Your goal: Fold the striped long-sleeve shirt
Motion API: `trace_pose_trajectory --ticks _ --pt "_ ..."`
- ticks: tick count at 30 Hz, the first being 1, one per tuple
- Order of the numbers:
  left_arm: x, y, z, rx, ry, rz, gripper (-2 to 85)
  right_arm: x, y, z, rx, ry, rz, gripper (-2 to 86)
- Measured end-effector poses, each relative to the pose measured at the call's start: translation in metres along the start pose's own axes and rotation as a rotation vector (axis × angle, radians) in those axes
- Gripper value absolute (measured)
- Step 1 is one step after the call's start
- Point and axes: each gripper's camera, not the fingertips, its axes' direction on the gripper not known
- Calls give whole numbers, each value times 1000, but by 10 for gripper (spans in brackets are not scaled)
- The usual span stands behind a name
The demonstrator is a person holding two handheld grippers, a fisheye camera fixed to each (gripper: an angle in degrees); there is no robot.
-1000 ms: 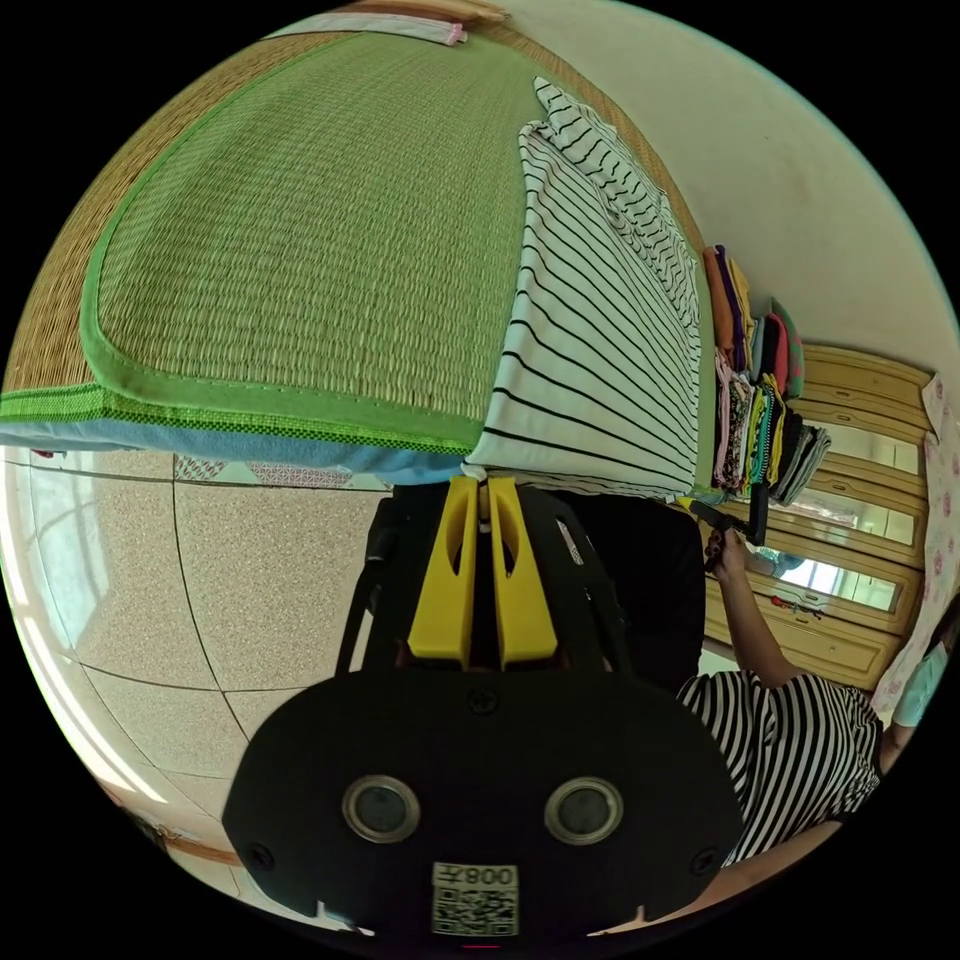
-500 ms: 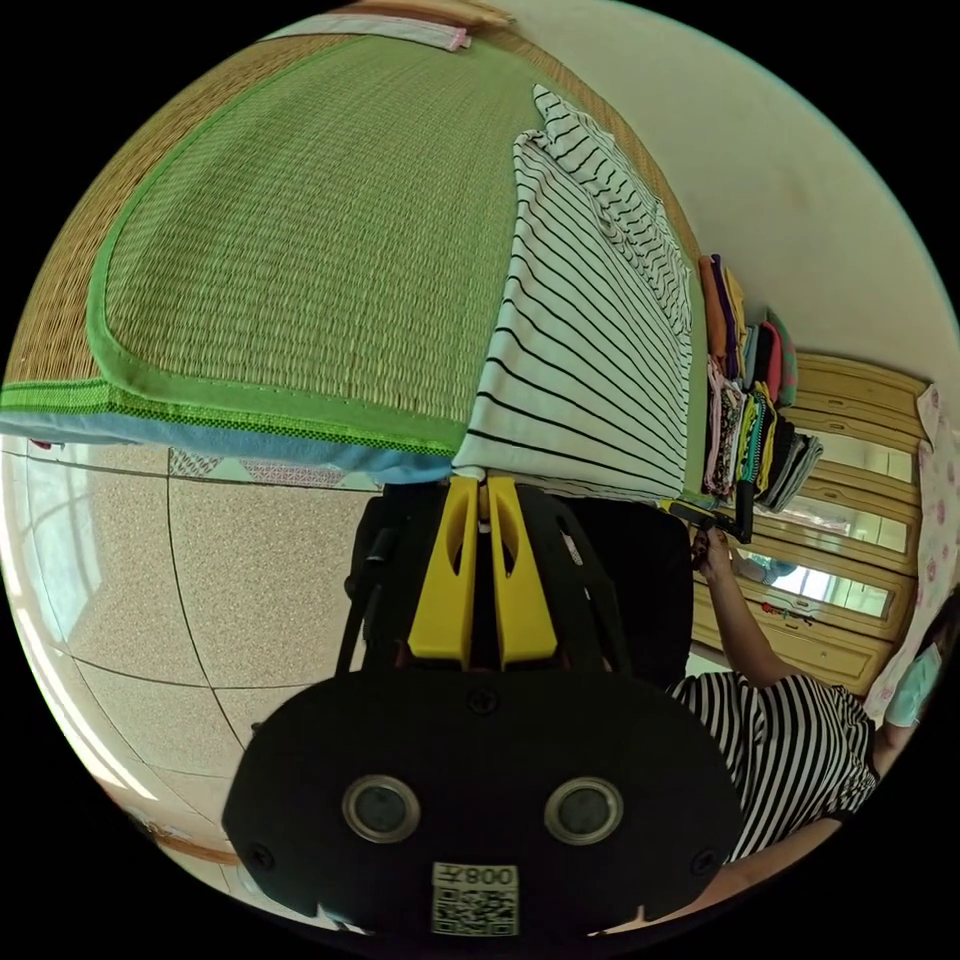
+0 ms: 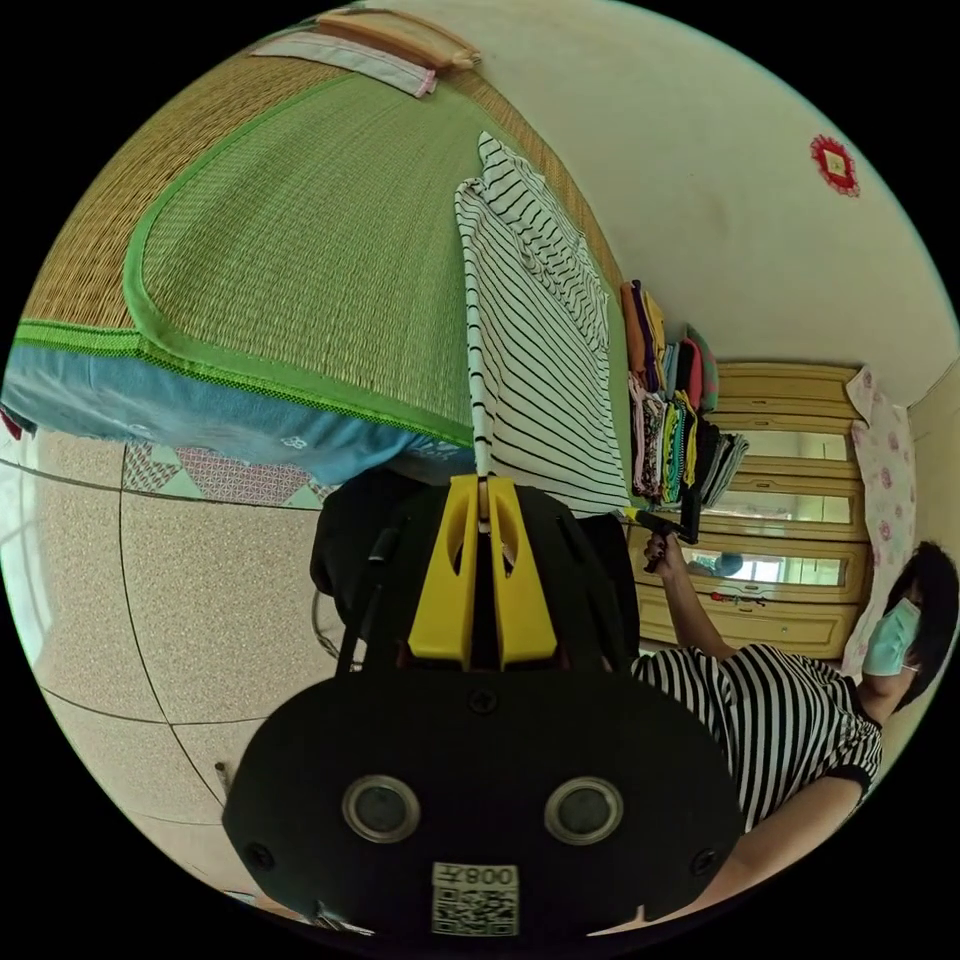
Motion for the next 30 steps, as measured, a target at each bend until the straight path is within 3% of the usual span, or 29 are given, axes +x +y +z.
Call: trace_pose_trajectory --ticks 30 --pt "-7 156 -129 137 326 144 11 6 177 -61 125 -198 -104 15"
